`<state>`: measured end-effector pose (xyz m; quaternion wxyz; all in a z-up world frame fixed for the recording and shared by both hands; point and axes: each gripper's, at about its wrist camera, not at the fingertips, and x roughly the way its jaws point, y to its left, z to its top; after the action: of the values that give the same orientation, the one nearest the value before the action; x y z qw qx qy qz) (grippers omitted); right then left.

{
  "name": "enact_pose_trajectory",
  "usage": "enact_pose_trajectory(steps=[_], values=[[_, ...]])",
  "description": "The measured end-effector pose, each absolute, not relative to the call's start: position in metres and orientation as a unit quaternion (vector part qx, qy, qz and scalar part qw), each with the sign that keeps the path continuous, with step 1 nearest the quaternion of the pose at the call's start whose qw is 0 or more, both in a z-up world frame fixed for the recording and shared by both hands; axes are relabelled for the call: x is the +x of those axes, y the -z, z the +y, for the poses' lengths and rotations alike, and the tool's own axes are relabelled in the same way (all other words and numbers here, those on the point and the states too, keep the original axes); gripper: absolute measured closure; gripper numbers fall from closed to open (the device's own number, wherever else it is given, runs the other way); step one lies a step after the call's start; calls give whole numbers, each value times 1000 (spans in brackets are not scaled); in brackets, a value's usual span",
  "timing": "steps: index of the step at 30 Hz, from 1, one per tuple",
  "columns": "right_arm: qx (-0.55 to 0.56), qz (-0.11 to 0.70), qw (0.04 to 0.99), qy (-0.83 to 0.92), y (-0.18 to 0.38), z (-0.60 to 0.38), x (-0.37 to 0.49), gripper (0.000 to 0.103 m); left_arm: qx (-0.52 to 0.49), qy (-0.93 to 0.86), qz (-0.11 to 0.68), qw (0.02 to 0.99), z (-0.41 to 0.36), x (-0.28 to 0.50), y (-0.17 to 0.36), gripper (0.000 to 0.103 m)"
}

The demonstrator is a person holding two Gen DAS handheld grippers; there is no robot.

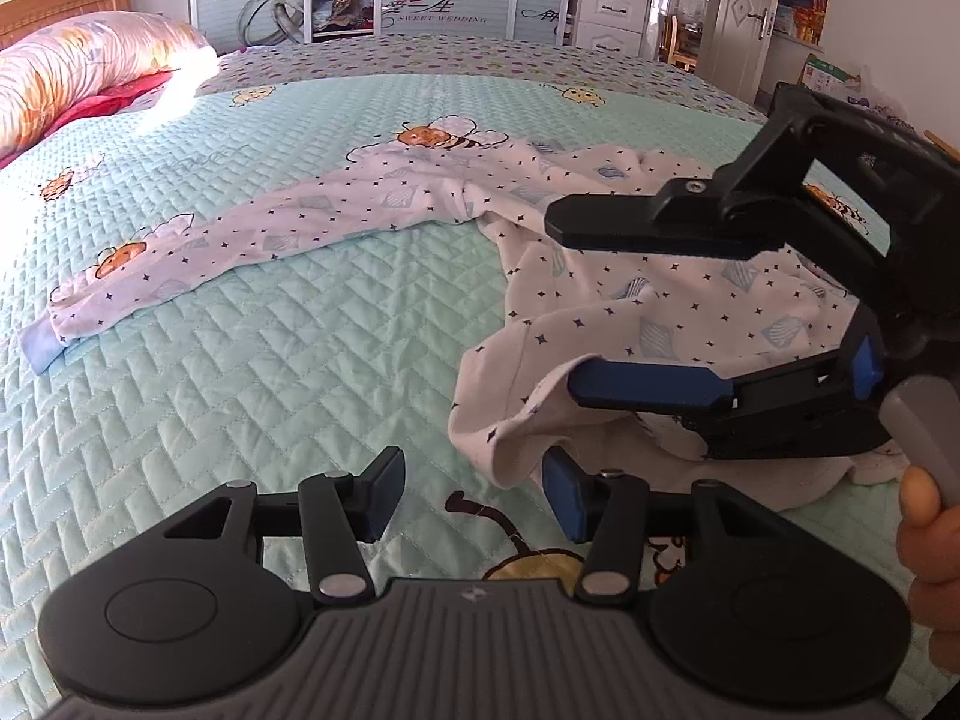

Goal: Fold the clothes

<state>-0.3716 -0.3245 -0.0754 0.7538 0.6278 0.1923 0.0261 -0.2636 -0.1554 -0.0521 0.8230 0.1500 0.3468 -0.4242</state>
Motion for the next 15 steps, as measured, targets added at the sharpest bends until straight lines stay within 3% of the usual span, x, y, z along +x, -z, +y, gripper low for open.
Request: enact_pose_trajectory(steps=[15], values=[[629,194,752,-26,76,-325,-377,37,208,433,289,828,-162,-272,40,48]])
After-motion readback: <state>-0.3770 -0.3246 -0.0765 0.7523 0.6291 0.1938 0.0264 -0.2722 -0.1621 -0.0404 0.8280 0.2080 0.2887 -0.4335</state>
